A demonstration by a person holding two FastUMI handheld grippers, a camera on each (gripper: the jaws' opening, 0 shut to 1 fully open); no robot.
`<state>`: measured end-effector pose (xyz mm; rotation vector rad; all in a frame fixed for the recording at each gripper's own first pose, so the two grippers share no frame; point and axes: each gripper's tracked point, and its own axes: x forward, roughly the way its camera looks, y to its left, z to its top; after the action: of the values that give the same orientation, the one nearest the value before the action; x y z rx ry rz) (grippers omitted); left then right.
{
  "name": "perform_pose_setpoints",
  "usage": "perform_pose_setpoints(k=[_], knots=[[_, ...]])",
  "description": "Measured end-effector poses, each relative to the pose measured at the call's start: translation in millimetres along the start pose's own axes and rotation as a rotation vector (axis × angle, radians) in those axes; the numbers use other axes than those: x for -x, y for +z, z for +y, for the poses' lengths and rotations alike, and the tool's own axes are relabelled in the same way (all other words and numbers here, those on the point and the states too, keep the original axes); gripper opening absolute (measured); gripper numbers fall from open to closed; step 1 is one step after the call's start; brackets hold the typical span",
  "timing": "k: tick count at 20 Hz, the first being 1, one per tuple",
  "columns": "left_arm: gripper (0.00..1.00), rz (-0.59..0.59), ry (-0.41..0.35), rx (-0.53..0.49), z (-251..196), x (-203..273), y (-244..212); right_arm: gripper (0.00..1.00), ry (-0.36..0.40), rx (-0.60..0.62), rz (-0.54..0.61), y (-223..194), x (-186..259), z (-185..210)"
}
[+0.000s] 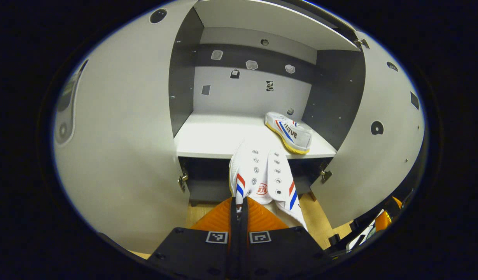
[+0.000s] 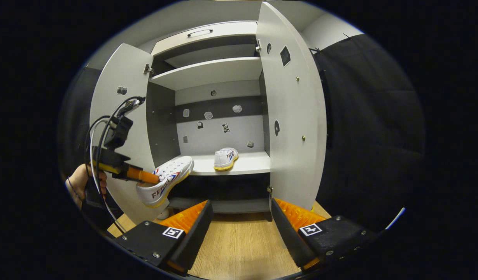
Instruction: Grab one shoe with the right hand and put it into the shoe cabinet, grab the other shoe with the left hand and put it into the shoe cabinet; then close the right door with the right hand and the left door with the left hand.
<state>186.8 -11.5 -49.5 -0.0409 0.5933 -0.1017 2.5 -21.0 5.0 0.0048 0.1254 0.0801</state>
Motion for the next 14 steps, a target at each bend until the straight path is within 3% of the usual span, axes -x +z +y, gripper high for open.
perform_pose_setpoints(k=[8,14], knots=[[0.06,-0.056,-0.005,-0.016,-16.1,-64.7,111.0,0.93,-0.062,-0.02,0.005,0.8,0.6,-26.6],[0.06,0.002,0.063,-0.008,3.4,-137.2,135.7,0.93,-0.094,-0.043,-0.013,7.5,7.2,-40.3]])
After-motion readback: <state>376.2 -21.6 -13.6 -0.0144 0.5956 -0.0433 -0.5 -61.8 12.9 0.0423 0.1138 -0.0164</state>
